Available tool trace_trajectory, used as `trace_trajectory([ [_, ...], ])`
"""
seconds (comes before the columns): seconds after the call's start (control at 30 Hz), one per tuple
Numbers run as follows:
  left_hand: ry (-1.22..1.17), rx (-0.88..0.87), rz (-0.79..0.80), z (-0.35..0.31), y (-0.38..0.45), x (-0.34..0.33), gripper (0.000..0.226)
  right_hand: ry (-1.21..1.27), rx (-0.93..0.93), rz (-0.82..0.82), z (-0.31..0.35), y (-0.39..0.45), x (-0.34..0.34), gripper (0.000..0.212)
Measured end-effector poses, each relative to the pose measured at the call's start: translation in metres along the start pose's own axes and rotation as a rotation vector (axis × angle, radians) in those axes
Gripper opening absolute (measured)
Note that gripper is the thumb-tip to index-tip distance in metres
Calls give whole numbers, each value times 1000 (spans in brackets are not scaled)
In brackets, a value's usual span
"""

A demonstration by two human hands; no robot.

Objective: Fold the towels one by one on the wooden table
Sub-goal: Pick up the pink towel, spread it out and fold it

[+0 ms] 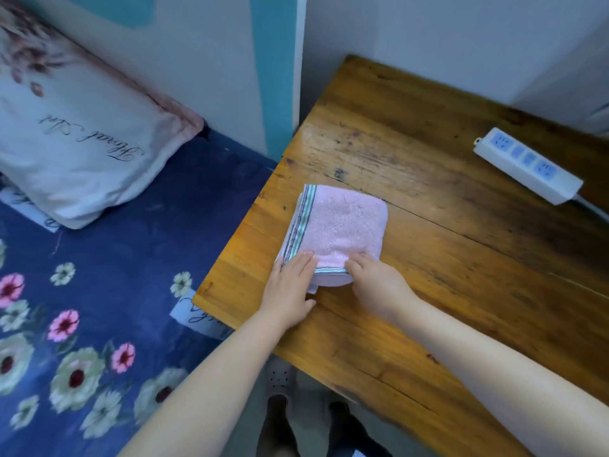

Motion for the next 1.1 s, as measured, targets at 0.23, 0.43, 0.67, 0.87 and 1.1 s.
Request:
trace_trajectory([
  [0.23,-21,-16,-410,-12,-46,13,38,366,131,205,-8,-12,61,19],
  [0.43,-126,91,-318,20,-119,65,38,481,277,219,41,-2,102,48],
  [0.67,-279,463,-370,82,-246,103,26,406,495,184,188,-2,112,60],
  [0.87,-346,701,-447,152,-385,106,30,309,685,136,345,-16,125,30],
  [1.1,-337,898,-559,234,-548,106,30,200,839,122,536,-52,139,34],
])
Point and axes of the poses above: each hand's wrist, its own y-axis towards the middle knuckle, its own x-axis out of the back of the hand, z = x × y, the point moved 2 cm from there along y, towards the middle knuckle, and after that the axes turned 8 degrees about -x, right-handed, at the moved point
